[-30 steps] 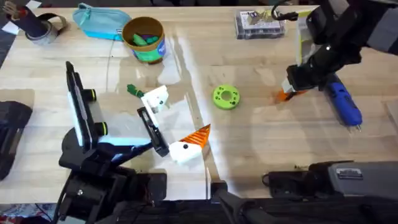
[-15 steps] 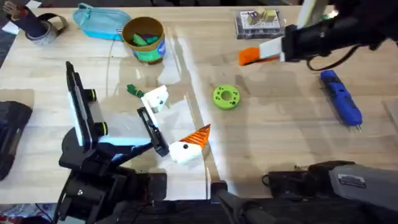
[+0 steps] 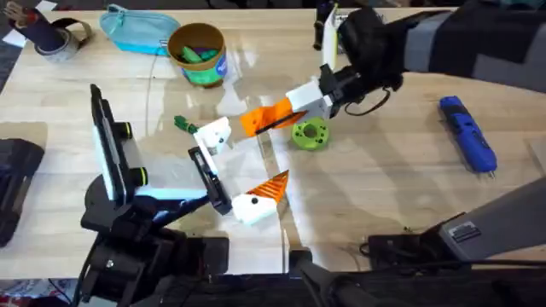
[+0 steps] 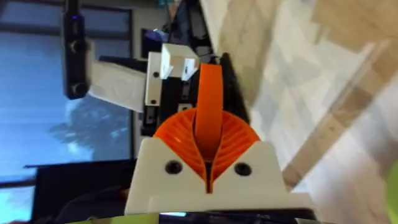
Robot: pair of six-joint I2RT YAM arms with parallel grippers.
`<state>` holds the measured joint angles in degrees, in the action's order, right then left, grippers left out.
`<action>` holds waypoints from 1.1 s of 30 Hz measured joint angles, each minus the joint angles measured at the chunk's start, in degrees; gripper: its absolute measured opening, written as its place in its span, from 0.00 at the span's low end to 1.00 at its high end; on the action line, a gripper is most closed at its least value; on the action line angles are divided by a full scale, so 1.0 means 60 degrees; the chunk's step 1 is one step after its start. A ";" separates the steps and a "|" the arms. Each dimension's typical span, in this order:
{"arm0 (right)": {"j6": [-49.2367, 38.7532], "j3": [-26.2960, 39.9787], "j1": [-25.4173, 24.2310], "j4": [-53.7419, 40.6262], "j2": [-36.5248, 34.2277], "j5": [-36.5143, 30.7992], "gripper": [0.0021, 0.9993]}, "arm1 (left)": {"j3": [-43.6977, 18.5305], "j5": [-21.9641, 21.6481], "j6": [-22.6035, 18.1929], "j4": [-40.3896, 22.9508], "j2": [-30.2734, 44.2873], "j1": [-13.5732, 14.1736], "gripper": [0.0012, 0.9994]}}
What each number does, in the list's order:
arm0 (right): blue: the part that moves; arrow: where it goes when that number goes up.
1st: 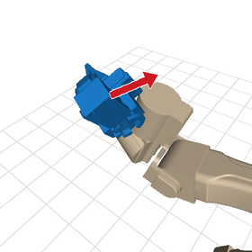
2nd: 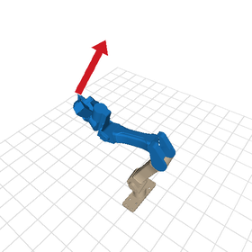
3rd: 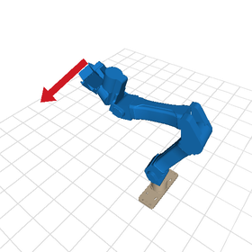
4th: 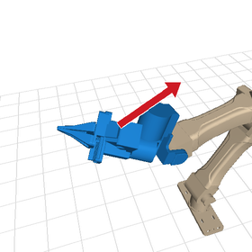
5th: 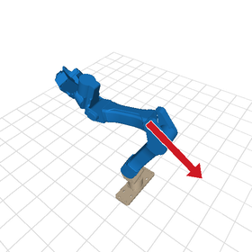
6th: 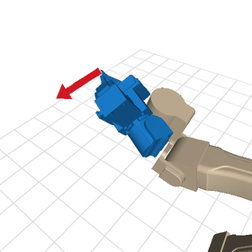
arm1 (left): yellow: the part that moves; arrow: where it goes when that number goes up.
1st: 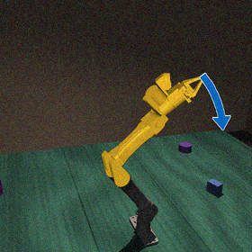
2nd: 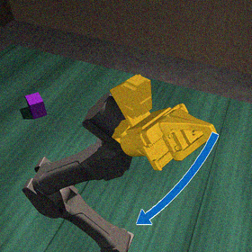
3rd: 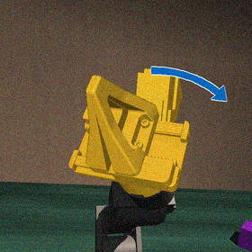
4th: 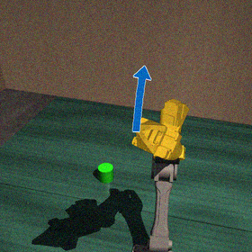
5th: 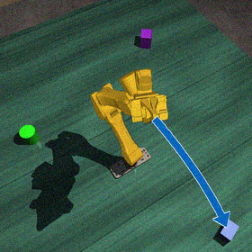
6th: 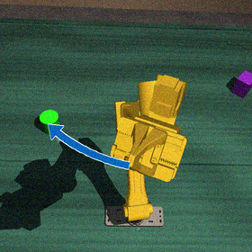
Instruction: Pick up the gripper from the table and insert it into the empty holder that is missing its gripper. Then pick up a screw, insert it into the mounting hole, and use the screwdriver to tighten it. Finally, clean up the table by picking up the vegetable and placing it into the bucket.
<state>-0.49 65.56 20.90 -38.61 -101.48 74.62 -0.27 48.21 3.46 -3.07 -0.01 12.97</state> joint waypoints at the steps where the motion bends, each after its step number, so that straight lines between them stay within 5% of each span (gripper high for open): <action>1: 0.0003 0.0000 0.0101 0.0016 -0.0127 0.0224 0.01 | 0.0000 0.0000 0.0000 -0.0001 0.0000 0.0000 0.99; 13: 0.0003 0.0000 0.0782 0.0467 -0.0541 0.1630 0.01 | 0.0000 -0.0146 -0.0004 0.0006 0.0000 -0.0018 0.99; 27: 0.0016 -0.0001 0.1036 0.0535 -0.0542 0.1765 0.01 | 0.0000 -0.0146 -0.0004 0.0047 0.0000 -0.0018 0.99; 33: 0.1007 -0.0031 0.1093 0.2272 -0.0545 0.1711 0.01 | 0.0000 -0.0362 -0.0018 0.0124 0.0000 -0.0049 0.99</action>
<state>5.56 65.38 27.46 -24.98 -104.75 84.89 -0.27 46.03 3.36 -2.33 -0.01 12.68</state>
